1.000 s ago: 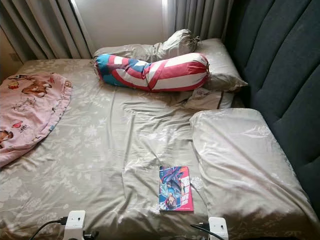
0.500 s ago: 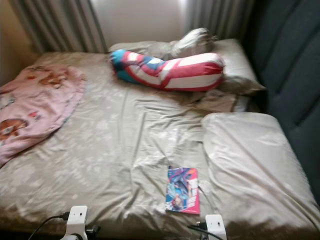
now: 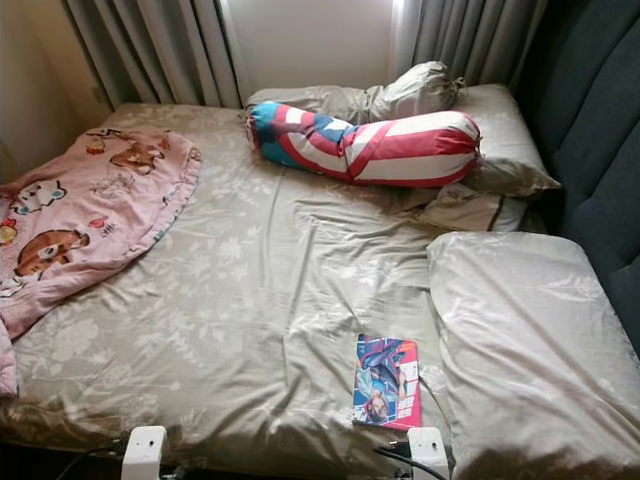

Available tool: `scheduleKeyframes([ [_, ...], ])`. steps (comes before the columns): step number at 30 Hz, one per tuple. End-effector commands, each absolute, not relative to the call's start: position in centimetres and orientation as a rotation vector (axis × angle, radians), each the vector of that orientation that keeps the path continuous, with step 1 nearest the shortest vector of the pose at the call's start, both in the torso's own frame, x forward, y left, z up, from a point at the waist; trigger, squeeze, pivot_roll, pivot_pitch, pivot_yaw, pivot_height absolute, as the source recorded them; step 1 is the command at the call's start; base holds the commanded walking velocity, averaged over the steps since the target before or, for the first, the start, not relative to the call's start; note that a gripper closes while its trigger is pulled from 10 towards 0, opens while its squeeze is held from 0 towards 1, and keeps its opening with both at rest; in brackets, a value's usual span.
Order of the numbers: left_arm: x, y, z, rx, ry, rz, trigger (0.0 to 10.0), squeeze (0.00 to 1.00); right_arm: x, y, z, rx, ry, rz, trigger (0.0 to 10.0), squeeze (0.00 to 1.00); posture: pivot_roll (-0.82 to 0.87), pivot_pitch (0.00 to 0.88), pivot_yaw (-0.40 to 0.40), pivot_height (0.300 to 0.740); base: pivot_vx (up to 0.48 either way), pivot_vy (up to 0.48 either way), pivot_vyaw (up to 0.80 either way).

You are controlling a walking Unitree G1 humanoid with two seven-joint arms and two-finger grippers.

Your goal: Clean up the room

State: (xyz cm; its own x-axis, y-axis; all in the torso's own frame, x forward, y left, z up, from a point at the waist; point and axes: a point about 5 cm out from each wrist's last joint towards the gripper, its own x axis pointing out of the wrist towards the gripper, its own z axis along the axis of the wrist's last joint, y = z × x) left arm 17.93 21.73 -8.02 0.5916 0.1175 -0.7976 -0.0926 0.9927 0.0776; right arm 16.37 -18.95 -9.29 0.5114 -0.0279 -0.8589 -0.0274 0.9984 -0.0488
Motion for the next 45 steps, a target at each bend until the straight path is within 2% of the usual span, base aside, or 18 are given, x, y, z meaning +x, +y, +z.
scheduleKeyframes([
  [1, 17.3, 22.1, -8.3, 0.033, 0.961, 0.122, 10.0, 0.0, 16.2, -18.8, -9.4, -0.09, 1.045, 0.018, 10.0, 0.0, -0.1, 0.021, 0.003, 0.74, 0.0, 0.341, 0.0],
  [7, 17.4, 21.9, -8.3, 0.031, 0.959, 0.121, 10.0, 0.0, 16.3, -18.6, -9.4, -0.073, 1.031, 0.026, 10.0, 0.0, -0.1, 0.019, 0.001, 0.74, 0.0, 0.334, 0.63],
  [19, 17.8, 20.9, -8.3, 0.029, 0.952, 0.109, 10.0, 0.0, 16.3, -18.7, -9.4, -0.052, 1.036, 0.011, 10.0, 0.0, -0.1, 0.003, 0.0, 0.74, 0.0, 0.336, 0.0],
  [45, 18.0, 21.1, -8.2, 0.032, 0.947, 0.114, 10.0, 0.0, 16.5, -18.8, -9.3, -0.069, 1.033, 0.028, 10.0, 0.0, -0.1, 0.024, 0.0, 0.74, 0.0, 0.335, 0.0],
])
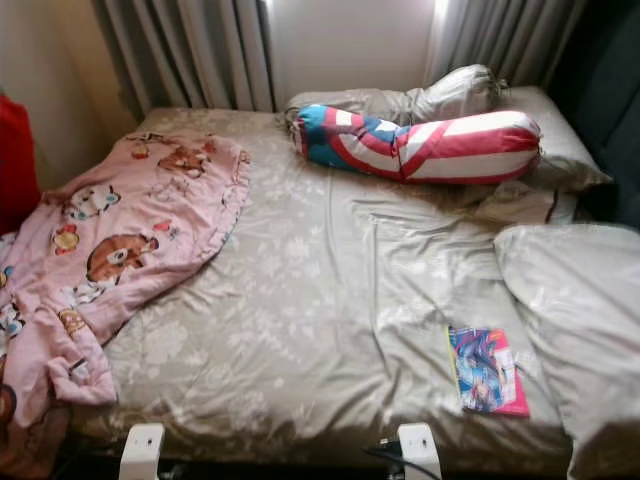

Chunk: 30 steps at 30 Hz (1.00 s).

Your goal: Clean up the room

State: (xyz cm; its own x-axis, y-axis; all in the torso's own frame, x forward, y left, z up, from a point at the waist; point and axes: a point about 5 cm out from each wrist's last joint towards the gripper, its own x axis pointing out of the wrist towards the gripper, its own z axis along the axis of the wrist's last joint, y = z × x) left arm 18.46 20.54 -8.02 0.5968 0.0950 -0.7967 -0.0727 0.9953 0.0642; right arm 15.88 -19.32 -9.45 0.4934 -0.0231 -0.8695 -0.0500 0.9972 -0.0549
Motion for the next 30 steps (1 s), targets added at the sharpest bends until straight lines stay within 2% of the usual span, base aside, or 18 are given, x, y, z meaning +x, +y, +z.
scheduleKeyframes([
  [1, 18.02, 21.12, -8.16, 0.032, 0.947, 0.114, 10.0, 0.0, 16.51, -18.77, -9.25, -0.069, 1.033, 0.028, 10.0, 0.0, -0.1, 0.024, 0.0, 0.74, 0.0, 0.337, 0.0],
  [21, 17.78, 21.06, -8.29, 0.029, 0.957, 0.115, 10.0, 0.0, 16.59, -18.65, -9.22, -0.094, 1.028, 0.051, 10.0, 0.0, -0.1, 0.022, 0.0, 0.74, 0.0, 0.334, 0.0],
  [28, 17.72, 21.3, -8.27, 0.033, 0.958, 0.117, 10.0, 0.0, 16.67, -18.59, -9.17, -0.088, 1.019, 0.054, 10.0, 0.0, -0.1, 0.022, 0.001, 0.74, 0.0, 0.337, 0.62],
  [30, 17.69, 21.33, -8.28, 0.034, 0.959, 0.118, 10.0, 0.0, 16.64, -18.56, -9.2, -0.082, 1.021, 0.053, 10.0, 0.0, -0.1, 0.021, 0.001, 0.74, 0.0, 0.341, 0.0],
])
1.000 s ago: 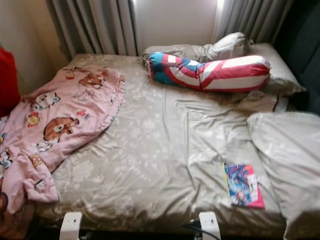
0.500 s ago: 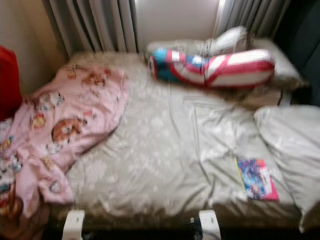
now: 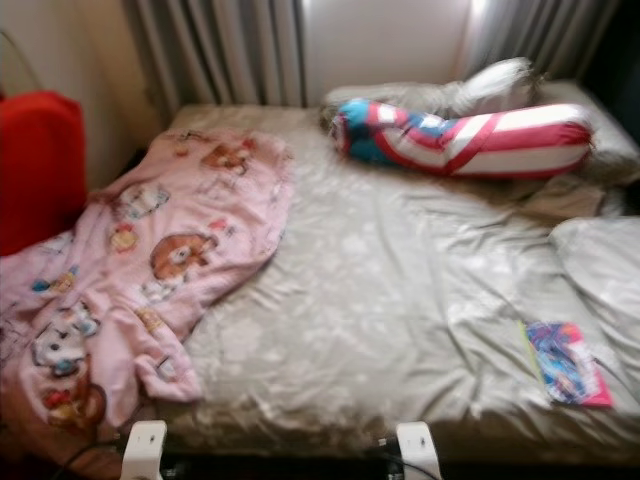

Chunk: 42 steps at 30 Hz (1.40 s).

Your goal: Clean up the room

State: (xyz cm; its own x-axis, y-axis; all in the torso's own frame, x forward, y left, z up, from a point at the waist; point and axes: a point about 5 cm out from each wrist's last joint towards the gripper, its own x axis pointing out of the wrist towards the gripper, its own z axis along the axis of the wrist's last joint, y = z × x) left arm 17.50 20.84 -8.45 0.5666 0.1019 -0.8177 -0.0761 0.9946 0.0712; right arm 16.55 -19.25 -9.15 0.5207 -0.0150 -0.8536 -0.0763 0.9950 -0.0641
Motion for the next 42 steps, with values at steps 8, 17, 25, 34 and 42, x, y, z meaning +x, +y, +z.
scheduleKeyframes([
  [8, 17.69, 21.31, -8.29, 0.037, 0.962, 0.117, 10.0, 0.0, 16.36, -18.4, -9.34, -0.07, 1.028, 0.038, 10.0, 0.0, -0.1, 0.021, 0.001, 0.74, 0.0, 0.335, 0.0],
  [17, 17.75, 21.2, -8.29, 0.036, 0.961, 0.116, 10.0, 0.0, 16.37, -18.41, -9.32, -0.058, 1.021, 0.032, 10.0, 0.0, -0.1, 0.019, 0.0, 0.74, 0.0, 0.334, 0.0],
  [25, 17.8, 21.08, -8.28, 0.037, 0.959, 0.113, 10.0, 0.0, 16.32, -18.43, -9.34, -0.064, 1.025, 0.036, 10.0, 0.0, -0.1, 0.005, 0.0, 0.74, 0.0, 0.336, 0.0],
  [34, 17.78, 21.06, -8.28, 0.036, 0.956, 0.11, 10.0, 0.0, 16.19, -18.46, -9.39, -0.068, 1.028, 0.04, 10.0, 0.0, -0.1, 0.0, -0.002, 0.74, 0.0, 0.335, 0.0],
  [42, 17.88, 21.06, -8.23, 0.036, 0.951, 0.111, 10.0, 0.0, 16.18, -18.51, -9.39, -0.069, 1.029, 0.04, 10.0, 0.0, -0.1, 0.01, -0.002, 0.74, 0.0, 0.333, 0.0],
])
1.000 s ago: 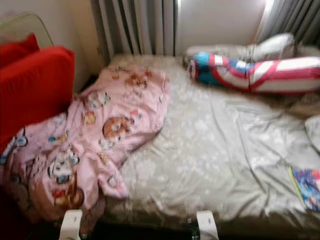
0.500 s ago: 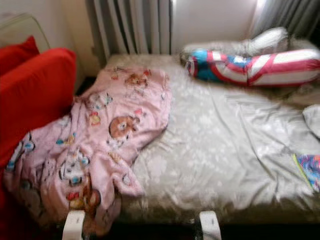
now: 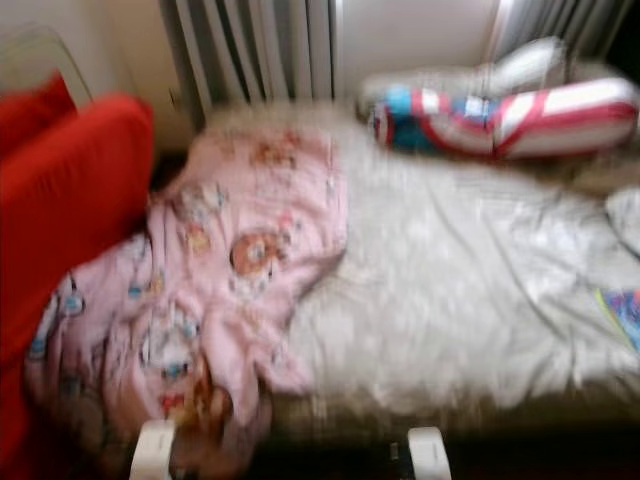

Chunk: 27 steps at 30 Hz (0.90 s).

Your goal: Clean up the room

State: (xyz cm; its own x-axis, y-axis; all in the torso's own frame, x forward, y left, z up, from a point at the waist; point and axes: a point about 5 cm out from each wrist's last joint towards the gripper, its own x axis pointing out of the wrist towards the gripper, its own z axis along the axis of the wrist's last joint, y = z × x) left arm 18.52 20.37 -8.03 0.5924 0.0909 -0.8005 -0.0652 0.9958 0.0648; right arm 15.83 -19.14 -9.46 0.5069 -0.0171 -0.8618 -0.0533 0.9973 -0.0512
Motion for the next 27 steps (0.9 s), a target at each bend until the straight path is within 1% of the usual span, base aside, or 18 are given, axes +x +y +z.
scheduleKeyframes([
  [1, 17.93, 21.07, -8.21, 0.036, 0.95, 0.111, 10.0, 0.0, 16.18, -18.51, -9.39, -0.069, 1.029, 0.039, 10.0, 0.0, -0.1, 0.011, -0.002, 0.74, 0.0, 0.334, 0.0],
  [9, 17.95, 21.11, -8.19, 0.037, 0.949, 0.111, 10.0, 0.0, 16.2, -18.5, -9.39, -0.068, 1.03, 0.038, 10.0, 0.0, -0.1, 0.015, -0.002, 0.74, 0.0, 0.333, 0.0],
  [27, 18.1, 21.11, -8.1, 0.032, 0.938, 0.112, 10.0, 0.0, 16.23, -18.53, -9.37, -0.071, 1.028, 0.041, 10.0, 0.0, -0.1, 0.022, -0.004, 0.74, 0.0, 0.0, 0.0],
])
